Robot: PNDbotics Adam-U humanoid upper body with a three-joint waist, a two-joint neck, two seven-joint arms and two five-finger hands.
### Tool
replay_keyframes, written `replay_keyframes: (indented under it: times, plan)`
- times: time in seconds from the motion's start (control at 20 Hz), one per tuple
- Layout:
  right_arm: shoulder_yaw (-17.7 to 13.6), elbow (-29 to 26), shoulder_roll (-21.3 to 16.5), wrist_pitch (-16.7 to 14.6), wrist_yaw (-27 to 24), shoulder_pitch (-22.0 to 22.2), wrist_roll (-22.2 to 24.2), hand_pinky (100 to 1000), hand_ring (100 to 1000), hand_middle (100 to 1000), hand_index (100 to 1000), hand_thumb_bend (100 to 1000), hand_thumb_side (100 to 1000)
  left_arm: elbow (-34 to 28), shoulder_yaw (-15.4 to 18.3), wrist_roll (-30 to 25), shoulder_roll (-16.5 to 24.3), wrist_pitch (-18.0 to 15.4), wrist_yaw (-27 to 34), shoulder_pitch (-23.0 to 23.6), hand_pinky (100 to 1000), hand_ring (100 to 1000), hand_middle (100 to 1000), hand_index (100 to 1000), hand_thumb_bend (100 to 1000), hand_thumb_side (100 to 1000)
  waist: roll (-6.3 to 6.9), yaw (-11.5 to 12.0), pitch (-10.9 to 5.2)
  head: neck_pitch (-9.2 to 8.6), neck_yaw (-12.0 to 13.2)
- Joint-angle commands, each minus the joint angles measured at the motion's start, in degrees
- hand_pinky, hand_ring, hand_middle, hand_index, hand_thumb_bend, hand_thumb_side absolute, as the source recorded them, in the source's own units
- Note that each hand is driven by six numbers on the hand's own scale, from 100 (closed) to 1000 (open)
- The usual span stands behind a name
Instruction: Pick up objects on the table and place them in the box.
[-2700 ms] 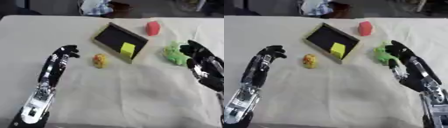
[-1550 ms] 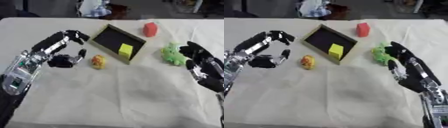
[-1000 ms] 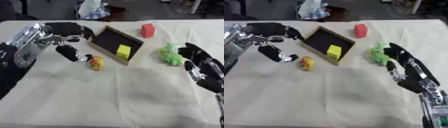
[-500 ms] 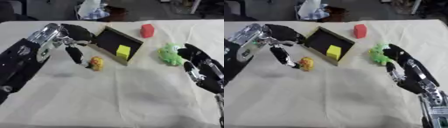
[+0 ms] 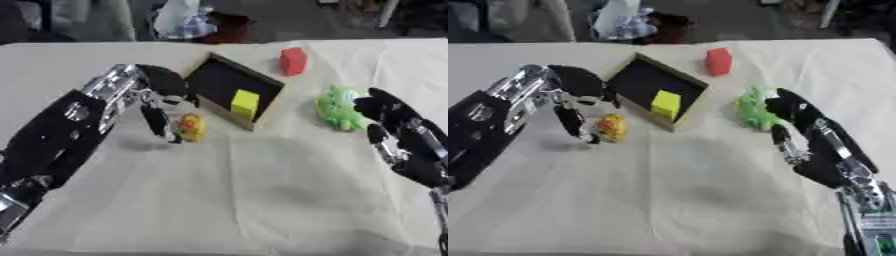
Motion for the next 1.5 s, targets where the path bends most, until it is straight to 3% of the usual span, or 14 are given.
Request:
replay_keyframes:
  times: [0.05,0.5,0.95,1.25,1.5]
  plan:
    - [0.0,-0.6,-0.8,0.1,-0.3,-0.4,0.0,948,895,856,1000,100,535,0.5,1.3,1.9,0.1,0.4,-1.0,-1.7,759,768,786,894,443,412,0.71,0.0,-1.55,-0.14,-0.2]
    - [0.0,-0.6,-0.7,0.2,-0.4,-0.5,0.0,948,896,857,1000,100,535,2.3,1.9,5.9,-1.3,1.3,-0.7,-1.1,738,711,720,832,320,359,0.51,0.0,-1.48,-0.14,-0.4]
    - [0.0,-0.5,-0.7,0.2,-0.4,-0.5,-0.1,949,897,857,1000,100,536,0.2,2.8,8.3,-0.4,2.3,4.6,-0.3,691,557,533,648,100,280,0.49,0.1,-1.41,-0.14,-0.5]
    - [-0.1,-0.4,-0.7,0.3,-0.4,-0.4,-0.2,949,898,857,1000,100,534,-4.9,4.9,6.9,1.7,5.0,12.0,-0.8,689,544,517,633,100,278,0.46,0.2,-1.50,-0.14,-0.4]
    - [0.1,-0.3,-0.6,0.2,-0.5,-0.4,0.0,949,898,858,1000,100,537,-2.2,7.2,7.0,1.0,8.9,10.2,-4.5,686,553,528,649,100,260,0.29,0.2,-1.61,-0.14,-0.4]
